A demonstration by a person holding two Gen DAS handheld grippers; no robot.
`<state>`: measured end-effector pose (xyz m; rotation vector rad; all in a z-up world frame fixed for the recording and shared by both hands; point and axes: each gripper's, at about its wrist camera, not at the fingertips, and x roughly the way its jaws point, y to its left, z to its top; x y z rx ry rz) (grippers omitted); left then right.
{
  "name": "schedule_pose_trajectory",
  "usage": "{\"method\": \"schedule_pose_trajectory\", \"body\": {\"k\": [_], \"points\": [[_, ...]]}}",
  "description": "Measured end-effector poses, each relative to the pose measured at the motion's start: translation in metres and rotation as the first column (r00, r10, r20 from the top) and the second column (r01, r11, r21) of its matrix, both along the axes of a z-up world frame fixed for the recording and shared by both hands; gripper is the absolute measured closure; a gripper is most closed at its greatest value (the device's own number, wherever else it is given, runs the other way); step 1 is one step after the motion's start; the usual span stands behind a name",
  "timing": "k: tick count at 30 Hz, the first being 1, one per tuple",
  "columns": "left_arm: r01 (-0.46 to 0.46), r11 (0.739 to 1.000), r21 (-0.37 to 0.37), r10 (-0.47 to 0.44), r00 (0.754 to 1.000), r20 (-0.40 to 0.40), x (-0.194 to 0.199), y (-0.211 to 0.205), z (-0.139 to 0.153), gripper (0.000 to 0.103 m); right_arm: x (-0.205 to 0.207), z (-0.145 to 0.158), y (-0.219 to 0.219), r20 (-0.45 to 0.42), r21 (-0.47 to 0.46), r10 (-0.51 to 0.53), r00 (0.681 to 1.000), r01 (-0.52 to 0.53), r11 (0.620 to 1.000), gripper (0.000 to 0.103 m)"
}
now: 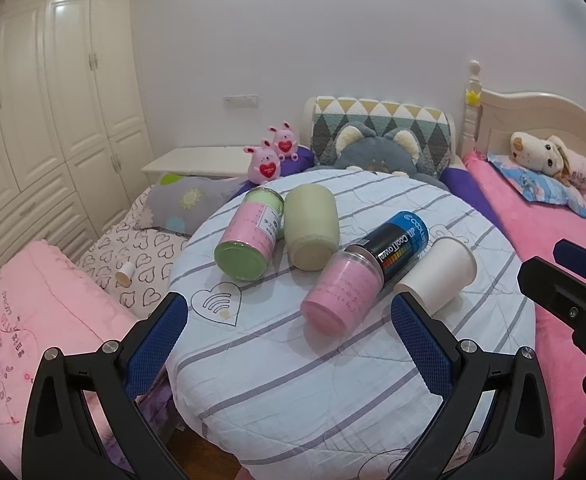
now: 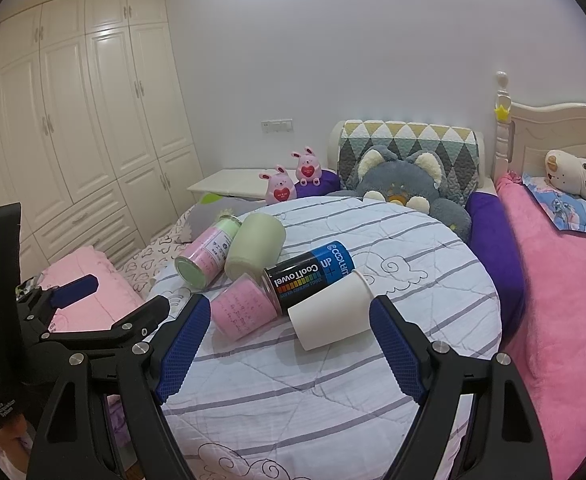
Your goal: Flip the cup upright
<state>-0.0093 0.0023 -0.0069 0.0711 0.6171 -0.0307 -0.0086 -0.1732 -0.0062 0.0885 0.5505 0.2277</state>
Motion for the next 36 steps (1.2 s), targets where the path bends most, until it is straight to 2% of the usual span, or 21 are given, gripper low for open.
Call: {"method": "schedule_pose_trajectory", "body": {"k": [36], "points": [[-0.012,1.000,-0.004,0.012,1.000,-0.003,0.0018,0.0026,-0.0014,0.000,0.0104,-0.0013,0.0066,-0.008,-0.006,0.011,1.000,-0.011,1.000,0.020]]}}
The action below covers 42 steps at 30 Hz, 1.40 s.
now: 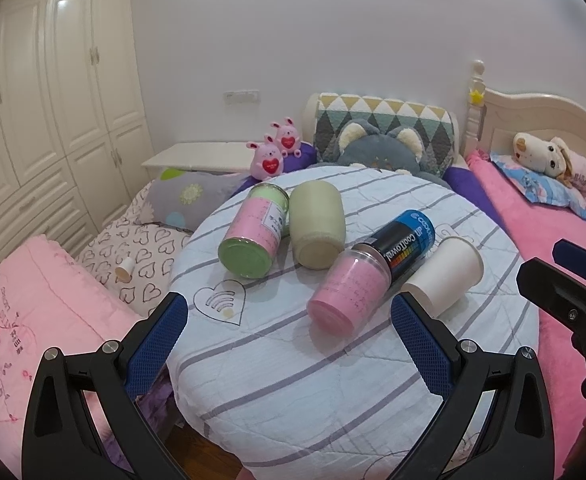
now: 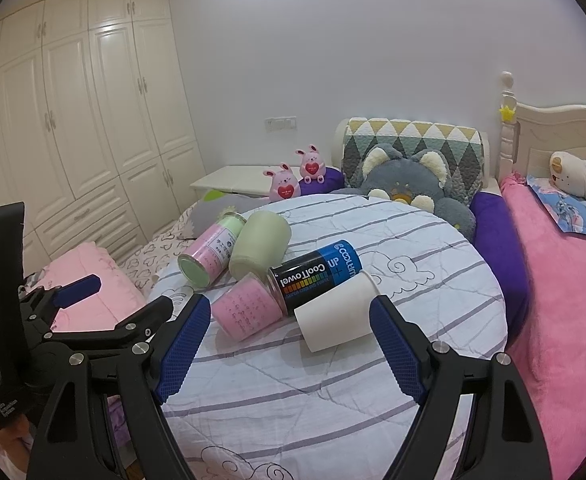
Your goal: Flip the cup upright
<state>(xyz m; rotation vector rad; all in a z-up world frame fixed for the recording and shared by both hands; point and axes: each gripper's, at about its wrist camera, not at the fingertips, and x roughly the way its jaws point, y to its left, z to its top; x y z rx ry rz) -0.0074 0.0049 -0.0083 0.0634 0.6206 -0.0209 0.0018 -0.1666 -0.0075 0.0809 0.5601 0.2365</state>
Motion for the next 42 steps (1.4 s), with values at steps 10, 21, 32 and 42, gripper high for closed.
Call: {"method": "schedule_pose_trajectory", "body": {"k": [10,21,32,42], "points": [[-0.058,0.998,-0.027,0.058,0.998,0.001,0.035,0.029,0.002,0.000,0.035,-0.002,0.014,-0.040,-0.010,0.001,0.999,-0.002,1.000,0.020],[-0.096,0.994,-0.055,0.095,0.995,-0.026,0.096,0.064,-0.006,0.000,0.123,-0.015,0.039,-0.188,0.054,0.011,0.982,-0.001,0.999,0.020],[-0.107,0.992,-0.066,0.103,0.993,-0.064,0.144,0.088,-0.022,0.000,0.211,-0.060,0.069,-0.411,0.103,0.064,0.910,-0.023,0.994,0.020],[-0.094,0.995,-0.041,0.089,0.990,-0.106,0.173,0.085,-0.035,0.000,0.243,-0.081,0.075,-0.540,0.104,0.065,0.839,-0.010,0.995,0.020]]}}
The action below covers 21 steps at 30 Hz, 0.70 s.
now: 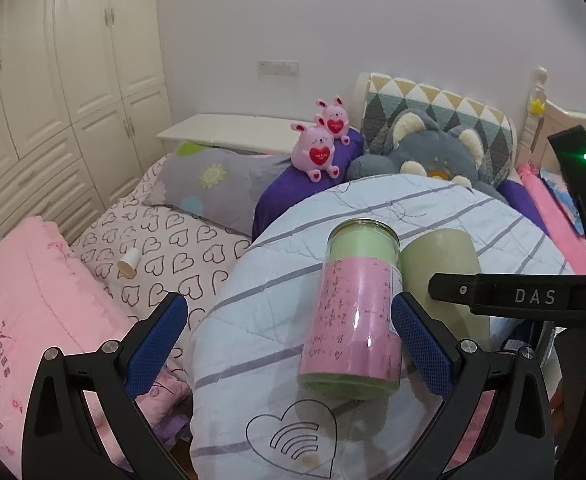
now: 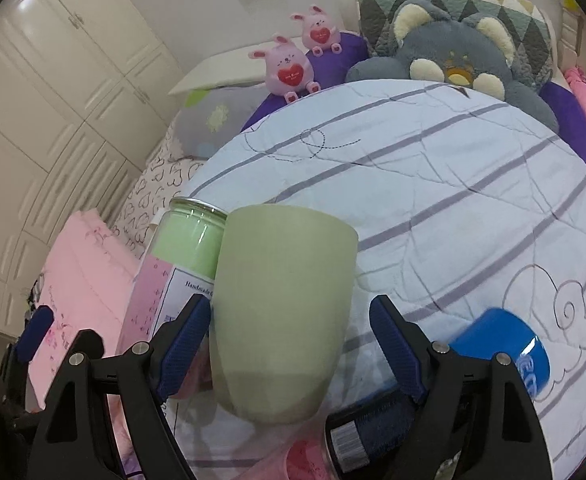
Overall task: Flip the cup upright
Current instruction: 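Reach the right tool to the pale green cup and close on it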
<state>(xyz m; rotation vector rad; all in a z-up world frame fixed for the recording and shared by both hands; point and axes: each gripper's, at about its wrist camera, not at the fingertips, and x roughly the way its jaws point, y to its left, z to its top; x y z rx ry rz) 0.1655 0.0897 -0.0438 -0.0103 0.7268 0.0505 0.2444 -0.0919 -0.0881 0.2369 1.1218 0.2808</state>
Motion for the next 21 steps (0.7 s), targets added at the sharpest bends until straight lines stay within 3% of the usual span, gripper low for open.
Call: {"method": "schedule_pose_trajectory", "body": {"k": [11,21], "points": [[0.008,1.000,0.003,-0.008,1.000,0.007,0.012,-0.005,0.005,0.000,0.022,-0.010,0.005,-0.081,0.074,0.098,0.992,-0.092,0.993,0.021],[0.053,0.998,0.028,-0.053,0.999,0.002,0.020,-0.029,0.009,0.000,0.046,0.001,-0.043,-0.075,0.018,-0.014,0.997,0.015,1.000,0.021]]}}
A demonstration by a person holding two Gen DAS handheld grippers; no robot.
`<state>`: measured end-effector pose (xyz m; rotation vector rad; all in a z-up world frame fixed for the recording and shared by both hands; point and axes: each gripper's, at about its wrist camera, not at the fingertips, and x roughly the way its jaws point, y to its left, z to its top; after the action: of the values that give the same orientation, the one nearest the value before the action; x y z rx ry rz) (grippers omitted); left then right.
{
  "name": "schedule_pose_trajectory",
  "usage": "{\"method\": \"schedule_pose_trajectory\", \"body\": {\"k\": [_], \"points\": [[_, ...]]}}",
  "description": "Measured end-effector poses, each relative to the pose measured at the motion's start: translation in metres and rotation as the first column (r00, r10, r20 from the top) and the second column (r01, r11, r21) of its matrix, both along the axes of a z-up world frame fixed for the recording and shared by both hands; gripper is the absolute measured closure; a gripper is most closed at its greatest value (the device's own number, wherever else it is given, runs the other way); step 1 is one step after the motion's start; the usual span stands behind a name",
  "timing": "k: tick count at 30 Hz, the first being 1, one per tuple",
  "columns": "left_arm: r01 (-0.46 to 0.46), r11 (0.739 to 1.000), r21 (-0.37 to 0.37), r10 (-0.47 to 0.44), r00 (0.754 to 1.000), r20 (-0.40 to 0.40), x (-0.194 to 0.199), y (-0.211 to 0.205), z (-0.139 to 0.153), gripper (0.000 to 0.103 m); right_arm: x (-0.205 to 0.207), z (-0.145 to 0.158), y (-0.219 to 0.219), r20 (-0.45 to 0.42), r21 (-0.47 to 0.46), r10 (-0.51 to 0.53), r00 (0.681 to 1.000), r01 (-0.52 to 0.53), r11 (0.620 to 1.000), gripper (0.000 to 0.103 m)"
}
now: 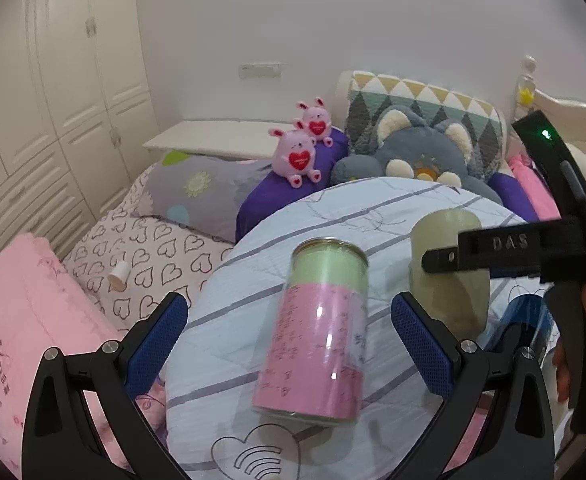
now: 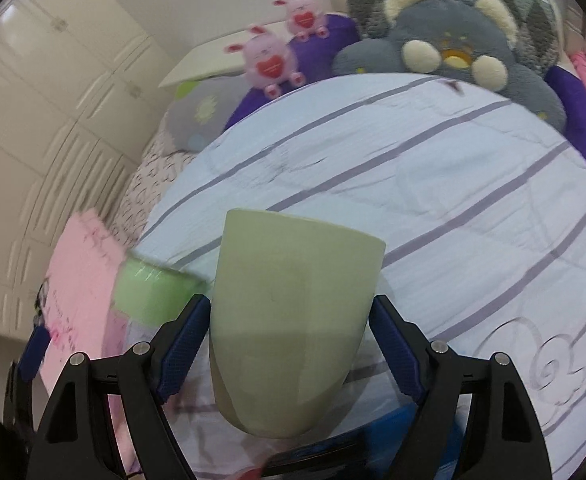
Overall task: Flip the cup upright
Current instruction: 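Reach the right tool to the pale green cup and close on it, then lift the pale green cup with the right tool toward the left tool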
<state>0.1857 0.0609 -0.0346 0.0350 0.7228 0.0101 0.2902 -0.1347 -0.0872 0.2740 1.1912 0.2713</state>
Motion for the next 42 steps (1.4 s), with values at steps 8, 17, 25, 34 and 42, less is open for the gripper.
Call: {"method": "schedule_pose_trajectory", "body": {"k": [8,17,25,34,42], "points": [[0.045,0.998,0.044,-0.045,0.999,0.000,0.016,-0.029,0.010,0.000,0.017,-0.002,-0.024,-0.016,-0.015,-0.051,0.999,0.051,0.999,0.021],[0.079,0.995,0.060,-0.079,0.997,-0.003,0.021,-0.055,0.028,0.000,-0.010,0.033,-0.051,0.101,0.071,-0.071,0.992,0.064,0.995,0.019],[0.155,0.986,0.064,-0.152,0.987,-0.051,0.028,-0.101,0.036,0.000,-0.057,0.067,-0.088,0.278,0.031,-0.136,0.951,0.133,0.991,0.019],[0.205,0.975,0.088,-0.198,0.977,-0.077,0.028,-0.153,0.036,0.000,-0.085,0.072,-0.124,0.367,0.026,-0.169,0.915,0.172,0.985,0.019],[0.238,0.960,0.149,-0.221,0.967,-0.124,0.045,-0.184,0.030,0.000,-0.092,0.063,-0.150,0.370,0.036,-0.189,0.910,0.189,0.981,0.019]]}}
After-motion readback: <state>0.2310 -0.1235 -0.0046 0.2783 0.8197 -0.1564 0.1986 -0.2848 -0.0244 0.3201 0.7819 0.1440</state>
